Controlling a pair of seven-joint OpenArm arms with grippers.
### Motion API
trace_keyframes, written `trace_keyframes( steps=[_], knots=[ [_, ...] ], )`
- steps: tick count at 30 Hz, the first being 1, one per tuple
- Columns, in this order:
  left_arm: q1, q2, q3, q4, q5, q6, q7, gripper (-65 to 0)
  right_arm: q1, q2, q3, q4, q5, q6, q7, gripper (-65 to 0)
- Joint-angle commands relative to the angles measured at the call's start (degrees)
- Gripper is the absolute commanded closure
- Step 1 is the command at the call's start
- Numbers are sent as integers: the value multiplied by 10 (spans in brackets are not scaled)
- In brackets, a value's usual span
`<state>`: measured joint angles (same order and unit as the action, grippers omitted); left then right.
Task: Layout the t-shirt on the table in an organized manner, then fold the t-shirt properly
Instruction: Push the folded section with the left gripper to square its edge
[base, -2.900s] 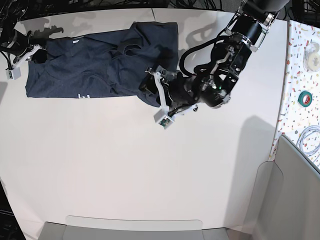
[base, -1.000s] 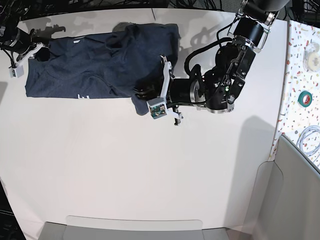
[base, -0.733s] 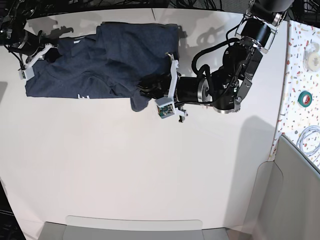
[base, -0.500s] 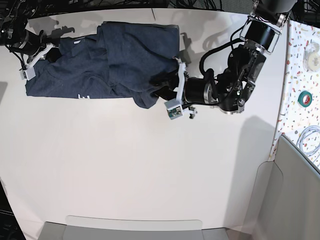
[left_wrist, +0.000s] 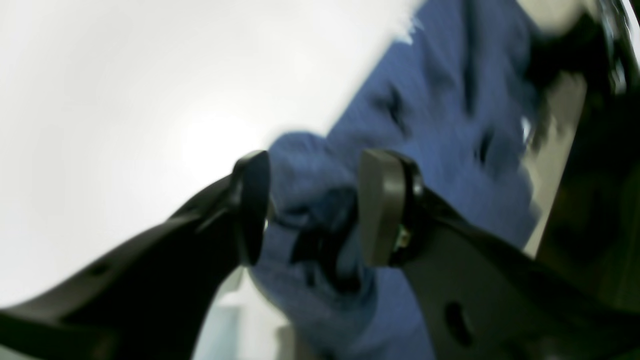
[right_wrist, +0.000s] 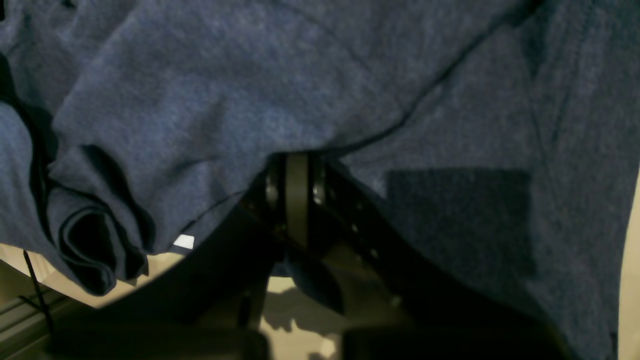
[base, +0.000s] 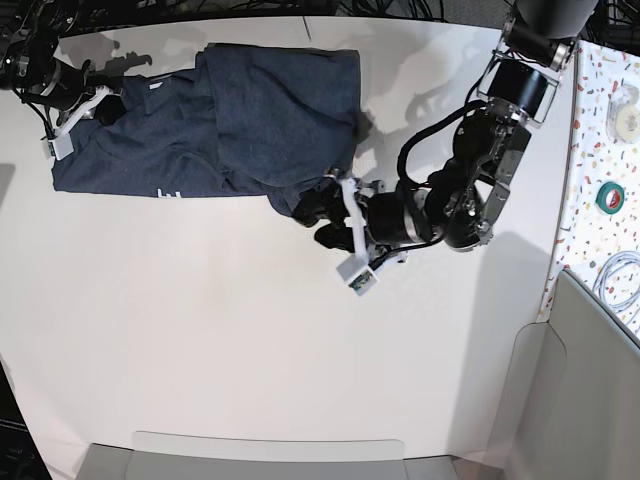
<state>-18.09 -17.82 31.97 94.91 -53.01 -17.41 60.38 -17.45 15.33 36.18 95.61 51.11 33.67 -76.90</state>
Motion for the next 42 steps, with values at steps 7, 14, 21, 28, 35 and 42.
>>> trace_keyframes(
  steps=[7,14,21,28,35,42],
  knots=[
    [-38,42,17,6,-8,87,58,-348,4,8,3,8,6,0,3,-6],
    [-42,63,26,-32,-8,248,62,-410,5,8,3,8,6,0,3,-6],
    [-58,63,27,-67,-8,258,61,-411,7,7,3,8,6,0,3,-6],
    [-59,64,55,-93,-7,260,23,-410,7,7,3,8,6,0,3,-6],
    [-60,63,116,-139,-7,261,-35,-408,6,7,3,8,6,0,3,-6],
    [-61,62,129,-147,-7,257,-46,-247,4,7,3,7,6,0,3,-6]
  ],
)
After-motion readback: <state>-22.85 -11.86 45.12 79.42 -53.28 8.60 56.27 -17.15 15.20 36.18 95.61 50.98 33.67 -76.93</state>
